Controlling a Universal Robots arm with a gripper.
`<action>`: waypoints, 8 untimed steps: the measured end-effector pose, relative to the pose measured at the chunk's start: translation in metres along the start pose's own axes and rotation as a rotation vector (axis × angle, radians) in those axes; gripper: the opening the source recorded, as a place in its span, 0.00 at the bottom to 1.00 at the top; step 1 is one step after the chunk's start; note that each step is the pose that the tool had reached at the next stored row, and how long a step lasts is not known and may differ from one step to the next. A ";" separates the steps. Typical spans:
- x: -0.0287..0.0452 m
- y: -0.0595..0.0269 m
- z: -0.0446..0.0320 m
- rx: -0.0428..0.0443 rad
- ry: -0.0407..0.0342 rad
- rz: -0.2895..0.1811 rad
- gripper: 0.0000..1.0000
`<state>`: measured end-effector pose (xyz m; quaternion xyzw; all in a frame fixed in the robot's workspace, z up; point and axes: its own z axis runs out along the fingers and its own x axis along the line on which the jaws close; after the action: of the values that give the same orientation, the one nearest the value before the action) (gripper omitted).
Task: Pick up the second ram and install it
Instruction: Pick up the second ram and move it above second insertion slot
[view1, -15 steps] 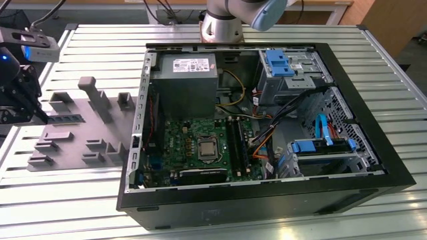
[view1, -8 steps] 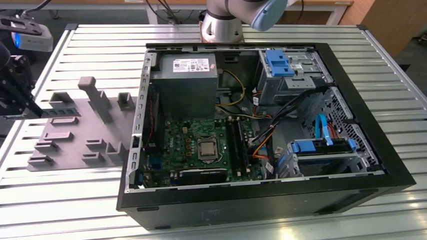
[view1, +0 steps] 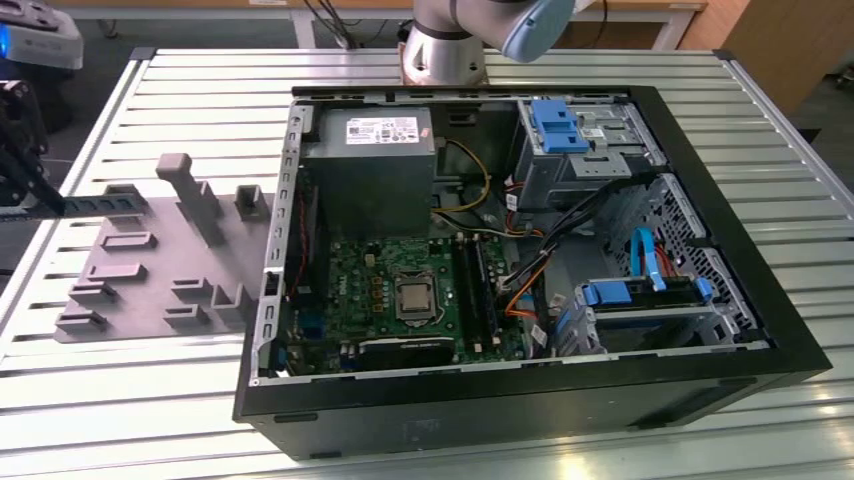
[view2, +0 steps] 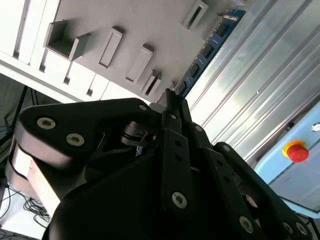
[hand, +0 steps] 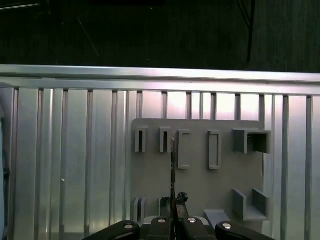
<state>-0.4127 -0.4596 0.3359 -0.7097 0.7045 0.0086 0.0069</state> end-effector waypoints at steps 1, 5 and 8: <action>-0.0001 0.0000 -0.0039 0.0000 0.0000 0.000 0.14; -0.0004 0.0001 -0.0177 -0.0001 0.0000 0.000 0.14; -0.0005 0.0000 -0.0240 0.0000 0.0000 0.000 0.14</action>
<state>-0.4127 -0.4596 0.3598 -0.7097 0.7045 0.0086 0.0068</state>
